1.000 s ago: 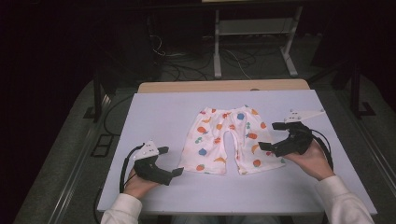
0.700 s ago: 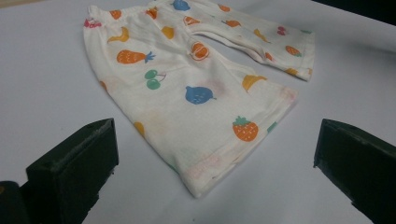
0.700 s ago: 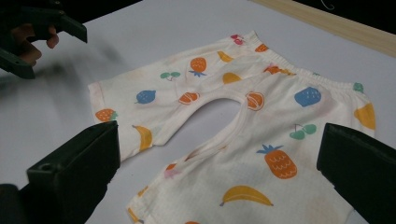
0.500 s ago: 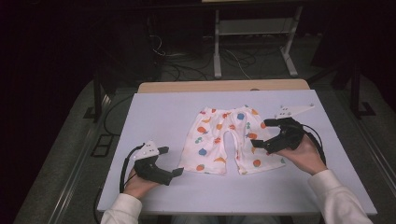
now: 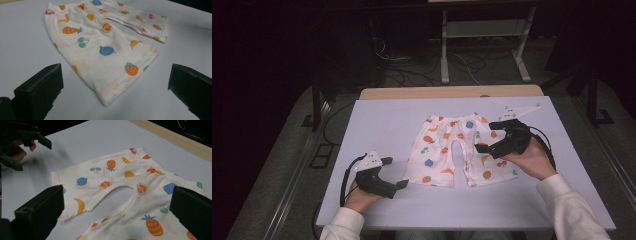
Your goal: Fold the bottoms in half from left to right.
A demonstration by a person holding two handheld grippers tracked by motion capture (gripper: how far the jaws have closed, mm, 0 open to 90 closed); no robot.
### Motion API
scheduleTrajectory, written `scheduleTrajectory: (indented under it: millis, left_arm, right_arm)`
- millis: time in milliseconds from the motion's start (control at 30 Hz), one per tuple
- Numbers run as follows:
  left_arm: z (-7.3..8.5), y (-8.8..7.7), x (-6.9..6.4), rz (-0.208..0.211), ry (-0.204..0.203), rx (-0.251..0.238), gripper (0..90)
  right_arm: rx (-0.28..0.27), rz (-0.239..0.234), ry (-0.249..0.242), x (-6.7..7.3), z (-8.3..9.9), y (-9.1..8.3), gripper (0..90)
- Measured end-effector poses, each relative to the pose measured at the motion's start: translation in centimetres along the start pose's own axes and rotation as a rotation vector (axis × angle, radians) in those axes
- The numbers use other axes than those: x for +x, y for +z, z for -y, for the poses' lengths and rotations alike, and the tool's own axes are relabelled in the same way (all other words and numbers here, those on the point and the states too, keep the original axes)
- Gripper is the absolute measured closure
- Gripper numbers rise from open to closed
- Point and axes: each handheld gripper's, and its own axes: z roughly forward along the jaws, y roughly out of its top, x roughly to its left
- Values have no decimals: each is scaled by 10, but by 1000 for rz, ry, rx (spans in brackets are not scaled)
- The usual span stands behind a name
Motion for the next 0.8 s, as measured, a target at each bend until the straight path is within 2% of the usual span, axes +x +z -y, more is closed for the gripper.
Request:
scheduleTrajectory:
  millis: [433,800]
  left_arm:
    - [0,0,0,0,1,-1,0]
    - [0,0,0,2,-1,-4,0]
  right_arm:
    - [5,0,-3,-4,-16,9,0]
    - [23,-7,-16,-5,-32,26,0]
